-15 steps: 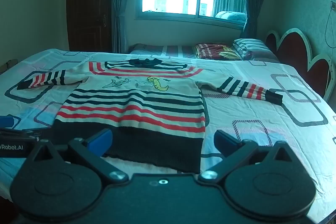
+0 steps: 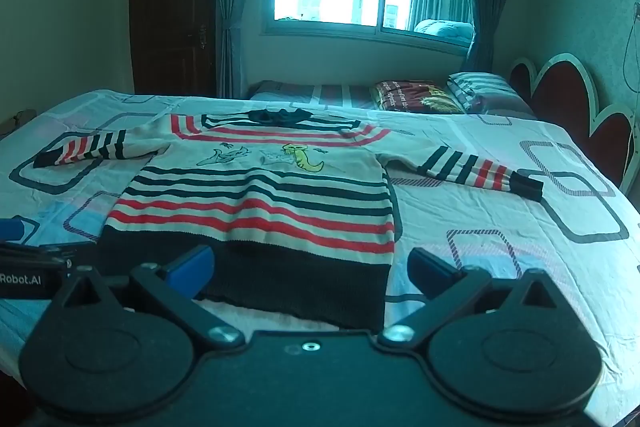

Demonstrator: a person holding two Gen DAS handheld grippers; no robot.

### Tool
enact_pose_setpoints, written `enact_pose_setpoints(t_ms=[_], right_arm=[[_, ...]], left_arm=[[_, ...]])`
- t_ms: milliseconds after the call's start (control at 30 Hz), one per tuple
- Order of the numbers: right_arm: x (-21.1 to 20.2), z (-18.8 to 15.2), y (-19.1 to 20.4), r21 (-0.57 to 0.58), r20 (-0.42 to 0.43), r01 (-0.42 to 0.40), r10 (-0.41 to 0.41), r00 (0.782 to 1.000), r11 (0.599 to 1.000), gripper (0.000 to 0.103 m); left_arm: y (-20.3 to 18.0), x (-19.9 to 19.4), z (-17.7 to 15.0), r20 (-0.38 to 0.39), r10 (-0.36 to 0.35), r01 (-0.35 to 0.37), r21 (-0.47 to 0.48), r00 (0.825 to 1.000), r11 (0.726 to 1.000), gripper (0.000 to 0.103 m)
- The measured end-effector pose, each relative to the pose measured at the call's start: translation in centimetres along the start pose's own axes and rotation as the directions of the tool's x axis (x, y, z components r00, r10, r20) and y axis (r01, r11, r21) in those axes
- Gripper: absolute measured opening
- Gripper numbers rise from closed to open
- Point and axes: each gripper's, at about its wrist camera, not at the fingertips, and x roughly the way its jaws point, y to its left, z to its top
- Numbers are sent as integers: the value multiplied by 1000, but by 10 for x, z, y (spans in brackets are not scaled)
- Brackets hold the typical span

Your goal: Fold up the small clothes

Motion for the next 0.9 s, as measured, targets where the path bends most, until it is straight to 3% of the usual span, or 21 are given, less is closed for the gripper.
enact_pose_setpoints(t_ms=[900], right_arm=[[5,0,3,1,0,-6,6,1000,1000,102]], left_arm=[[2,2,2,5,7,-7,9,1000,1000,103]])
